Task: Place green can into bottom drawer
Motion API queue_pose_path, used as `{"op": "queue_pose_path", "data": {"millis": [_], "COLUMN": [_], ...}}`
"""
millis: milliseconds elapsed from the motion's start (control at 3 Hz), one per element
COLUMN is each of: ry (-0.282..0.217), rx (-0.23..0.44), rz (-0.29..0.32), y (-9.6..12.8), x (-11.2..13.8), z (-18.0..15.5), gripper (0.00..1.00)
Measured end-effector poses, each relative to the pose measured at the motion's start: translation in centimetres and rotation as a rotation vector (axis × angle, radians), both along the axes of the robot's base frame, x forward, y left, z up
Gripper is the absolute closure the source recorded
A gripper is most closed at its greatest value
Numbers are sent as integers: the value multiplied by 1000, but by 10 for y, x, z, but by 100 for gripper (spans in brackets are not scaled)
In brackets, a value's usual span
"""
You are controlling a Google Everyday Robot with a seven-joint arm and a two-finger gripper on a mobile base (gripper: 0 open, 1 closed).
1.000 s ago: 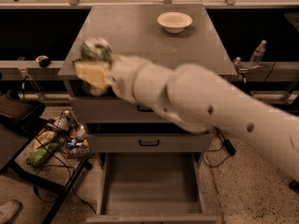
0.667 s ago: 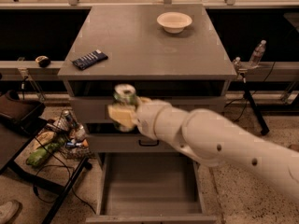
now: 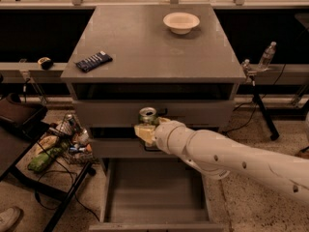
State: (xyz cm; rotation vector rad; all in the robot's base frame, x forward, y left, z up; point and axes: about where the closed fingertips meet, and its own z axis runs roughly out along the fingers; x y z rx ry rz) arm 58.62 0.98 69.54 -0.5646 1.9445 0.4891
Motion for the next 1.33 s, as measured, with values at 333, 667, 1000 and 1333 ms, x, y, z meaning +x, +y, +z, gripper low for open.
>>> {"op": "queue_pose_path", "data": {"millis": [333, 667, 1000, 1333], "ry": [0, 0, -47, -147], "rx": [0, 8, 23, 26], "rz": [0, 43, 159, 283], "y": [0, 11, 20, 5], "x": [0, 0, -6, -12], "z": [0, -18, -46, -70], "gripper": [100, 100, 100, 100]}}
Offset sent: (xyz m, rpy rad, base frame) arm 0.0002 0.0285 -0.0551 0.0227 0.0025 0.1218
